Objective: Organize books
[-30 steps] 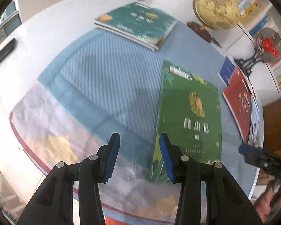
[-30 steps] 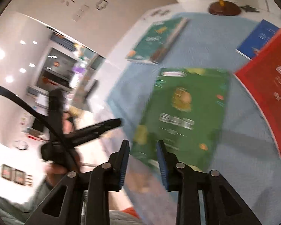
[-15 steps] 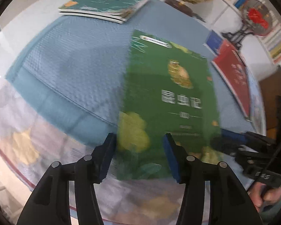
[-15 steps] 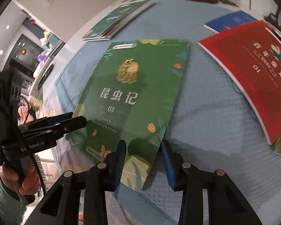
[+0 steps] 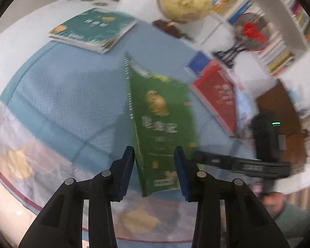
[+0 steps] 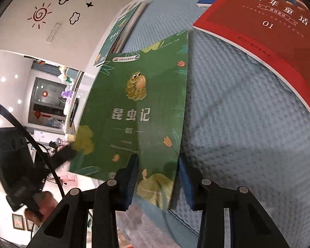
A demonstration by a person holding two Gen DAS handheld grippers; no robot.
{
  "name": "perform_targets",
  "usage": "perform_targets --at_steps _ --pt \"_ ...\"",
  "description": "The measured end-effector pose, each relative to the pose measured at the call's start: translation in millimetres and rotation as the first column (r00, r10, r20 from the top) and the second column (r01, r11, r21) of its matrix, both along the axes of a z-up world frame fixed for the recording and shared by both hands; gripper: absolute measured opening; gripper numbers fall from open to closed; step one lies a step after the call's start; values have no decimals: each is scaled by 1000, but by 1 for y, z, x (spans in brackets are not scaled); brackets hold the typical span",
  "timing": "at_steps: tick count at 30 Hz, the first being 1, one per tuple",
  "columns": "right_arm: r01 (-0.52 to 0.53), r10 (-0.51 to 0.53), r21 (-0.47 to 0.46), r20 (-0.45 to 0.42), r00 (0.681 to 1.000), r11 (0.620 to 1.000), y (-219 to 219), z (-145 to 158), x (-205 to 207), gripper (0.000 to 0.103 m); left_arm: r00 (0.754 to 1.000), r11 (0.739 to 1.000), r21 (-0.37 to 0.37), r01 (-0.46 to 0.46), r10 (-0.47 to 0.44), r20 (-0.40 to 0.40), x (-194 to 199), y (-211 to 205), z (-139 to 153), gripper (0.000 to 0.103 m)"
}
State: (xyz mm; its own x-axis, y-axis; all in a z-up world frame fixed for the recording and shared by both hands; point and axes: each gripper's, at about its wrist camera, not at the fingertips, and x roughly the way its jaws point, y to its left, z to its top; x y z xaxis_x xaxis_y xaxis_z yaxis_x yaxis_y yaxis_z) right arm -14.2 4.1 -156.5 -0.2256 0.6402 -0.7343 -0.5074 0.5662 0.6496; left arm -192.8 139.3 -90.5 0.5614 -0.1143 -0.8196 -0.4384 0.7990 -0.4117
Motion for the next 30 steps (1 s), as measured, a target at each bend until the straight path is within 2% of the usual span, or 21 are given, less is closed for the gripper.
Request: perform_targets --at_steps 2,3,4,7,10,11,12,16,17,19,21,22,23,24,25,28,30 --pt "3 -3 1 4 1000 1000 0 1 -1 39 999 997 -64 -34 33 -15 -4 13 -17 17" --pt "6 -6 2 6 1000 1000 2 1 -2 39 999 993 -114 -42 40 -18 -2 17 -26 15" --pt "6 -6 3 8 1000 1000 0 1 -2 39 999 988 -144 -49 45 -25 -1 18 -33 14" --pt "1 -1 5 13 1000 1000 -11 4 -3 39 998 987 -147 -63 58 -32 2 13 -38 13" --pt "9 -9 -8 -17 1000 1000 -12 7 -1 39 995 963 -251 -96 100 1 -1 19 -37 8" --pt "10 -11 -18 -49 999 1000 -14 8 3 39 992 940 -325 -108 124 31 -3 24 -35 8" --pt "7 -8 -17 -75 997 1000 -16 9 4 41 989 924 -368 -109 136 49 -5 27 -33 7" --pt "28 -22 41 -146 989 999 -36 10 9 62 981 849 -519 -98 172 95 -4 34 -27 7" --pt "36 -25 59 -176 984 998 -39 6 9 62 978 824 -558 -99 183 97 -4 37 -28 7" --pt "68 -36 115 -258 966 991 -42 -3 10 62 977 790 -606 -93 191 99 -2 39 -29 8" --pt "109 -33 195 -358 933 975 -39 -13 11 62 972 731 -674 -101 216 89 -3 41 -37 8" --pt "132 -33 224 -398 917 966 -36 -18 11 53 971 708 -698 -107 226 81 -3 42 -41 8" --pt "156 -39 243 -427 904 957 -33 -21 11 45 969 696 -707 -126 239 63 -4 43 -46 7" --pt "167 -50 241 -427 903 956 -31 -21 11 40 969 715 -685 -143 241 49 -4 44 -46 7" --pt "160 -54 240 -397 916 957 -29 -18 10 33 972 735 -662 -150 231 35 -4 45 -47 7" --pt "84 -33 193 -255 966 978 -25 -3 3 28 981 783 -602 -158 195 -5 -1 41 -46 7" --pt "29 -10 137 -138 990 990 -19 6 -3 25 988 848 -510 -146 149 -34 4 35 -41 8"
